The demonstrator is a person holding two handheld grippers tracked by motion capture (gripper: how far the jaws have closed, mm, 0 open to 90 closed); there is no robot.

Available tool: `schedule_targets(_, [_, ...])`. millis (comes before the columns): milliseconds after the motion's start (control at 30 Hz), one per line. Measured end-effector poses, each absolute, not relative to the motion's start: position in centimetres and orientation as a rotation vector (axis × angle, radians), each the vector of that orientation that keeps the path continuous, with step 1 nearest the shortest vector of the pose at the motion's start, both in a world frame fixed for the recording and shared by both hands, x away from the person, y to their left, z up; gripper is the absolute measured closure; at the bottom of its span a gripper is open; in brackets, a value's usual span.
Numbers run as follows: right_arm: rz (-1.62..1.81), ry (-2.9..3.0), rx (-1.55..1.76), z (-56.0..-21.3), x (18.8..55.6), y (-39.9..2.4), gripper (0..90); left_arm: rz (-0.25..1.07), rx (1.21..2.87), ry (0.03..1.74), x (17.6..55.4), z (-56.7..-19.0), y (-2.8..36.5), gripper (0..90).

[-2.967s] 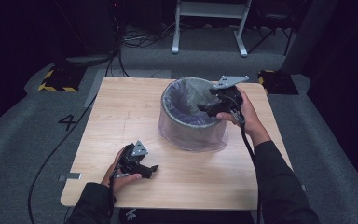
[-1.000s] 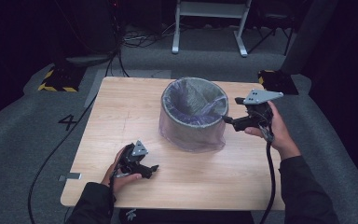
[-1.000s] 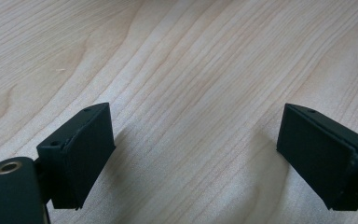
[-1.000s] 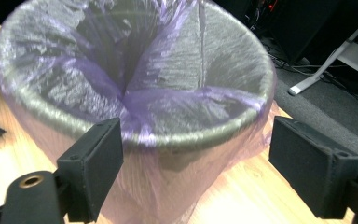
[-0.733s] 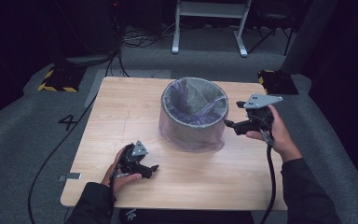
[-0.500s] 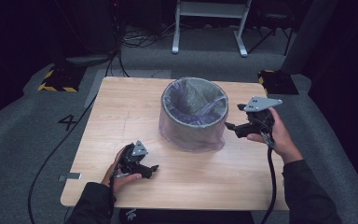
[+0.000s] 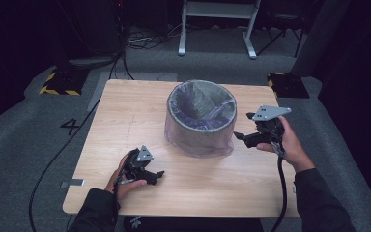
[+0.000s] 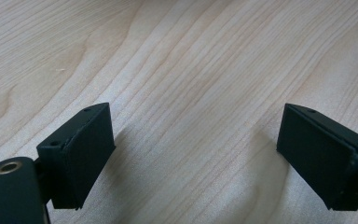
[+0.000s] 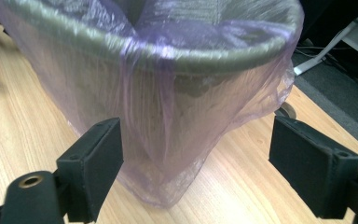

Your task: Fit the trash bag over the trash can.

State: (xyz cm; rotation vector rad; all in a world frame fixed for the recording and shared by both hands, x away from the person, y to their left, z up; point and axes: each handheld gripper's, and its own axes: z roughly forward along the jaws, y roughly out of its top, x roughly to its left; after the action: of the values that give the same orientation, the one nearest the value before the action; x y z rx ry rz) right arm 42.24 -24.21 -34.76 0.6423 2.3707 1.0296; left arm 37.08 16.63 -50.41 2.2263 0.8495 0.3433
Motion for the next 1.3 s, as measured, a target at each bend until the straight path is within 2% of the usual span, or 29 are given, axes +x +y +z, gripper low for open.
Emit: schedule_targets(1300, [0.924, 2.467, 0.664, -38.6, 40.5, -25.3, 17.6, 0.343, 2.226, 0.85, 37.1, -50.4, 16.6, 10.5])
